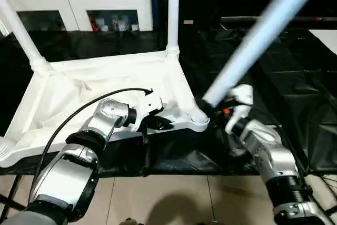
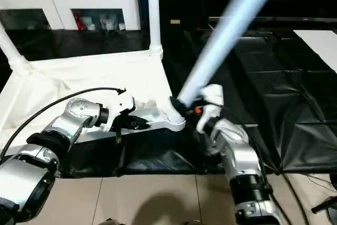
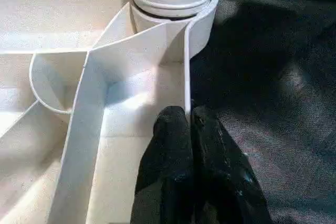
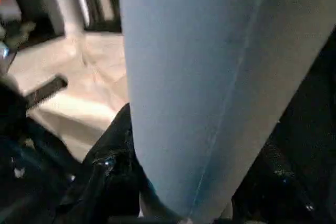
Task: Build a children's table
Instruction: Insert table leg to table base
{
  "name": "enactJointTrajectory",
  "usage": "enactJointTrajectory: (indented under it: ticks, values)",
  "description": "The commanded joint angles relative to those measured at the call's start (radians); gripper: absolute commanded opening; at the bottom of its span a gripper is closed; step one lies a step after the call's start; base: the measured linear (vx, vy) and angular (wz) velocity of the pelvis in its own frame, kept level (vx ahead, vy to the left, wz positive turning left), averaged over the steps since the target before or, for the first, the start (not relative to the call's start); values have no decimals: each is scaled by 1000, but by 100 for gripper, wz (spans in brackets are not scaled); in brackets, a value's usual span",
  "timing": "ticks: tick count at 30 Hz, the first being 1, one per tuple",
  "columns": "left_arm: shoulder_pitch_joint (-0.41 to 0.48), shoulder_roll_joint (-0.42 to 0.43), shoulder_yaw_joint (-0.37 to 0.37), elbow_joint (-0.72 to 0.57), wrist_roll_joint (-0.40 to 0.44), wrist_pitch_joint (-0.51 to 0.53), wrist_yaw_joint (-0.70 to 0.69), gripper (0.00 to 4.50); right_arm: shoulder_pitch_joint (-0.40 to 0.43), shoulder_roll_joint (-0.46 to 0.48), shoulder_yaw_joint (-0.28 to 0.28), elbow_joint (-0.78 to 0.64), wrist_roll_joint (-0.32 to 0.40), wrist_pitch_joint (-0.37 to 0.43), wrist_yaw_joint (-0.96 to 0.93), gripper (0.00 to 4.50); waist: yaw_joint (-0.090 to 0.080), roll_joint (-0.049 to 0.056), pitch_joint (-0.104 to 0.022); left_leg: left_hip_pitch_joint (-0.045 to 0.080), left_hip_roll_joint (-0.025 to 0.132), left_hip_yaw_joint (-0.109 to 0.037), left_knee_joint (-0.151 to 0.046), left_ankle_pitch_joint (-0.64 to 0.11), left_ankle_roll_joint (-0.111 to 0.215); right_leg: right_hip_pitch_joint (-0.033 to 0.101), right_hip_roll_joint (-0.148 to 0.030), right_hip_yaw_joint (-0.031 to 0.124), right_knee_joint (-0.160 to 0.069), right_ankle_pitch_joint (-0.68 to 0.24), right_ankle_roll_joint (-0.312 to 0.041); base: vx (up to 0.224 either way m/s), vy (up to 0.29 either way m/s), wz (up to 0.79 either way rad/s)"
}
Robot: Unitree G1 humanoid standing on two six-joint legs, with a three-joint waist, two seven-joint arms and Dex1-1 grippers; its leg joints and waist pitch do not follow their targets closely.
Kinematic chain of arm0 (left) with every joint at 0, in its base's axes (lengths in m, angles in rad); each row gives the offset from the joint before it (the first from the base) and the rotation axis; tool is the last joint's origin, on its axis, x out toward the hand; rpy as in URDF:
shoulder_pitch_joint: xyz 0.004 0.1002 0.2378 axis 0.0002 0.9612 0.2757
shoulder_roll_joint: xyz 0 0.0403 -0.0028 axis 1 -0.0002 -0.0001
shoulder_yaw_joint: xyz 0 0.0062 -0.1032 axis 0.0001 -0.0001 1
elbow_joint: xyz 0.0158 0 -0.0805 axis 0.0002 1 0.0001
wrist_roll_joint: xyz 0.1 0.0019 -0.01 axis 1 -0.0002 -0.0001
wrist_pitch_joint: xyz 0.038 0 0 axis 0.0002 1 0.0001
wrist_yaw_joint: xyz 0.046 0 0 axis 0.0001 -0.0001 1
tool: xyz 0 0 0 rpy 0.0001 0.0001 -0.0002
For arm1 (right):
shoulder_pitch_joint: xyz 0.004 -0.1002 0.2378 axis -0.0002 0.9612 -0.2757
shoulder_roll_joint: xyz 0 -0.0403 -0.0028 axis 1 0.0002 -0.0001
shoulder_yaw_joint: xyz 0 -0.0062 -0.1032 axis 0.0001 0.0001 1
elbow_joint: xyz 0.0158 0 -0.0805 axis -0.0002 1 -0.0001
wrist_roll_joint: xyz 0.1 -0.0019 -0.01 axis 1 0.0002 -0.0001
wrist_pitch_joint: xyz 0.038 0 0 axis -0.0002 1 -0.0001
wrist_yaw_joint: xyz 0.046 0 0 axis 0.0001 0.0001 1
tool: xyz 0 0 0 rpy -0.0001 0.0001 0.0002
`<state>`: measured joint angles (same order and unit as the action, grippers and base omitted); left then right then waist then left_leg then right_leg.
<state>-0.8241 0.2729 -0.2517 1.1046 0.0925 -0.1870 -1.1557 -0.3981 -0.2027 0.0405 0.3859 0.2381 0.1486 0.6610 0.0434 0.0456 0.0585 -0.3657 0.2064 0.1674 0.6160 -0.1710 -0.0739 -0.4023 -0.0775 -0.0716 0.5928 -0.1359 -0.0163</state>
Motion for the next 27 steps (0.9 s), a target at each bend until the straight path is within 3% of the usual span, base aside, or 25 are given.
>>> enactJointTrajectory:
  ticks: [1,9,12,13,15,16,17,18,22,27]
  values:
    - [-10,10,1,-21,2,-16,6,0,21,-13,60,54,-60,56,16,189,-10,-2,-69,20,-1,-5,-78,-379,28,37,-49,18,-106,-565,-120,0,0,0]
    - [-6,26,-8,-32,11,-19,-25,0,-40,-44,115,89,-80,91,104,189,-19,-12,-72,13,0,-7,-78,-367,40,40,-49,16,-104,-554,-121,0,0,0]
    - [-6,38,-12,-38,16,-24,-56,0,-59,-60,146,114,-83,106,170,189,-16,-15,-74,13,4,-4,-79,-351,46,39,-51,21,-101,-528,-133,0,0,0]
    - [-6,39,-11,-40,15,-23,-60,0,-60,-61,147,117,-83,106,176,189,-16,-23,-74,12,4,-3,-79,-349,47,40,-50,20,-100,-523,-135,0,0,0]
    - [-8,42,-12,-41,15,-24,-65,0,-64,-62,149,127,-79,103,194,189,-13,-20,-76,12,6,-3,-81,-342,46,41,-52,22,-96,-504,-142,0,0,0]
    - [-12,50,-16,-51,12,-30,-96,0,-70,-70,160,148,-79,98,237,189,-11,-30,-77,12,7,-3,-82,-340,46,42,-52,22,-94,-491,-149,0,0,0]
    - [-13,55,-18,-58,9,-32,-118,0,-73,-76,169,157,-83,93,262,189,-9,-27,-78,12,8,-3,-83,-340,46,43,-53,22,-93,-487,-153,0,0,0]
    - [-13,62,-20,-67,7,-35,-138,0,-73,-82,176,159,-87,89,277,189,-8,-33,-77,13,11,-2,-84,-341,46,41,-53,24,-93,-481,-155,0,0,0]
    - [-16,78,-20,-87,-7,-39,-196,0,-72,-93,188,155,-74,86,339,189,-4,-39,-77,13,15,-2,-88,-352,40,41,-54,25,-88,-467,-164,0,0,0]
    - [-15,98,-23,-104,-26,-51,-297,0,-58,-116,222,130,-57,76,445,189,2,-39,-75,19,19,-3,-92,-381,24,37,-57,27,-89,-482,-167,0,0,0]
